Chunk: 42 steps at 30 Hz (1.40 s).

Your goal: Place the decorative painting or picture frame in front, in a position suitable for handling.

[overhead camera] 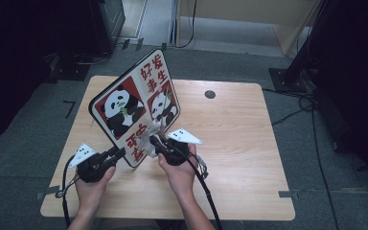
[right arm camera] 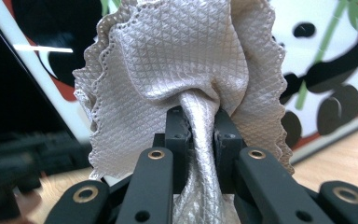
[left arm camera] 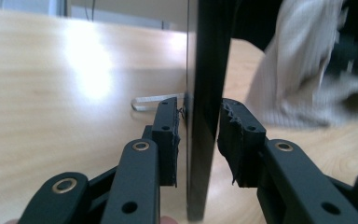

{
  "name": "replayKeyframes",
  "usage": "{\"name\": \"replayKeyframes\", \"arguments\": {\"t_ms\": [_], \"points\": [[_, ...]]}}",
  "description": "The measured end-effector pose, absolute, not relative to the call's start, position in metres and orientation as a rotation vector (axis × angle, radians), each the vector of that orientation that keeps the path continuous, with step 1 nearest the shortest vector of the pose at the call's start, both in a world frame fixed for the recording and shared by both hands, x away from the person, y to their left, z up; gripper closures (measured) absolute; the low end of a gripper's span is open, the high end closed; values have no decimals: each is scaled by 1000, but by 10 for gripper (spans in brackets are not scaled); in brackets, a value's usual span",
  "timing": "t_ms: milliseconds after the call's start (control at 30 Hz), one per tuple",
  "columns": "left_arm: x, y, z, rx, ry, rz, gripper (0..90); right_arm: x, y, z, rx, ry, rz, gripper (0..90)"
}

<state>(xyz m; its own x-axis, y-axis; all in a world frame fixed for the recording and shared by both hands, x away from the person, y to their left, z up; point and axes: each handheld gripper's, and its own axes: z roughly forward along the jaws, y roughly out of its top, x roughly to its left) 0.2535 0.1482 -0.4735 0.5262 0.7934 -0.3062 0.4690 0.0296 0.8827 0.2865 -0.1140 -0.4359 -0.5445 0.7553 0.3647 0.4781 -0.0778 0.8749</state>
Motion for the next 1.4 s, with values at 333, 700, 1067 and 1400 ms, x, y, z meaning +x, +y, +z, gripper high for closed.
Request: {"name": "replayKeyframes", "arguments": {"t_ms": [333, 700, 1067, 1400], "points": [[254, 136, -484, 1639, 1132, 388, 798, 290, -82, -416, 1172, 2052, 1723, 803], [255, 134, -485, 1655, 1102, 368, 803, 283, -53, -401, 1015, 2112, 1769, 803], [255, 133, -485, 1663, 1087, 358, 803, 287, -31, -360, 930, 2064, 1773, 799], [257, 136, -483, 1684, 1091, 366, 800, 302, -20, -316, 867, 2005, 1801, 799]]}}
